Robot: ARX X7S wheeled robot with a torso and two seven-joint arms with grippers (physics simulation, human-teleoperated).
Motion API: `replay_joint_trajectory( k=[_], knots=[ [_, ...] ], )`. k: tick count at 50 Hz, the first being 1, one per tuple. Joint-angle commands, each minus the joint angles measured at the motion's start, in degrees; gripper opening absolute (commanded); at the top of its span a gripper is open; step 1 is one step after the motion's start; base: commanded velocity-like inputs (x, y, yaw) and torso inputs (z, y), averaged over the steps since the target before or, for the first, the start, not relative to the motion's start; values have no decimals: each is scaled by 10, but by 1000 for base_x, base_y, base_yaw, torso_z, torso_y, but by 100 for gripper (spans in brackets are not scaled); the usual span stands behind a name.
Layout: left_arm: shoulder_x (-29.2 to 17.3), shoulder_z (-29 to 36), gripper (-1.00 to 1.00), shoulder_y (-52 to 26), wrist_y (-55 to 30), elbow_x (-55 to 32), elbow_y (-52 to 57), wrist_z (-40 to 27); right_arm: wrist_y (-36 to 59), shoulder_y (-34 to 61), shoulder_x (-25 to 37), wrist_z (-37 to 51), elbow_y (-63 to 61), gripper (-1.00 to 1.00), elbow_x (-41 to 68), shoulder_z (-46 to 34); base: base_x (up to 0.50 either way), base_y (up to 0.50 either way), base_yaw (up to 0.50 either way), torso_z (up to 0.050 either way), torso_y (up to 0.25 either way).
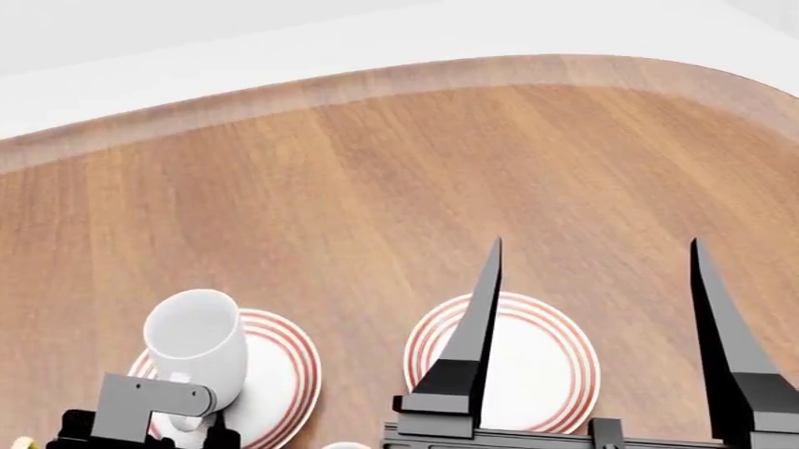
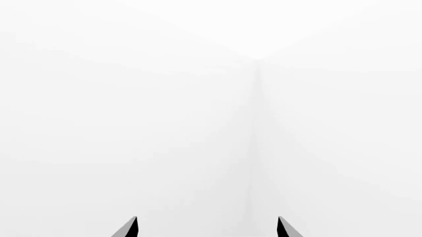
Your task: Put the white mug on the left plate.
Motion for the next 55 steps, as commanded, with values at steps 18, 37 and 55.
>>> replay_joint_trajectory(
  k=[18,37,55],
  knots=[
    [-81,-36,100,155,-229,-88,524,-66,1,4,0,0,0,100,-1,-8,0,0,0,0,0],
    [-107,-77,100,203,-234,-123,748,-103,-6,-1,0,-2,0,100,-2,-6,0,0,0,0,0],
    [-122,-96,100,249,-229,-139,880,-130,-6,-9,0,-3,0,100,-19,-15,0,0,0,0,0]
  ],
)
